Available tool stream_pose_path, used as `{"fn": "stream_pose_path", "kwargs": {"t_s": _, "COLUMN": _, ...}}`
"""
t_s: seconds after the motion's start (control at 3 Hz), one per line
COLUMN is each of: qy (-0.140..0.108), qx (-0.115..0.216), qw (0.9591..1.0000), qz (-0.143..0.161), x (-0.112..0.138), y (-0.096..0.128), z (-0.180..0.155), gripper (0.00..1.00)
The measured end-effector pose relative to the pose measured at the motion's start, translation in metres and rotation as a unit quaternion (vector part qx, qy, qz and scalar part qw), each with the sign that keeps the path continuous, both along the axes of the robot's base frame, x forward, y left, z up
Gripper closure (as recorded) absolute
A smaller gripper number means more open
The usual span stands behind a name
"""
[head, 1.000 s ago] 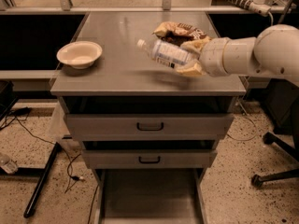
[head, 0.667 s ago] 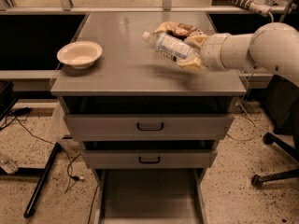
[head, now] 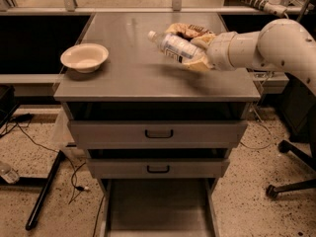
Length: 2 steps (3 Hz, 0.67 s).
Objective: Pick blue plastic bottle from bottom drawer and place on counter
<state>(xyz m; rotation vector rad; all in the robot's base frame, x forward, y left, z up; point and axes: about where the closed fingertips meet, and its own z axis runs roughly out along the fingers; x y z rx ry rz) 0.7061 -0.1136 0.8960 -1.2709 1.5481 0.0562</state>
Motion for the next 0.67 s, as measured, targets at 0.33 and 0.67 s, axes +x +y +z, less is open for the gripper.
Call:
{"fn": "stream_pose_path", "kwargs": {"t_s": 0.33, "qy": 0.017, "qx": 0.002, "qw": 0.9996, "qz": 0.022, "x": 0.0043, "y": 0.0132, "z": -0.008, "gripper": 1.0}}
{"fn": "stream_pose_path", "kwargs": {"t_s": 0.67, "qy": 0.035, "qx": -0.001, "qw": 0.999, "qz": 0.03, "x": 0.0087, "y": 0.0189, "z": -0.0168, "gripper": 1.0}}
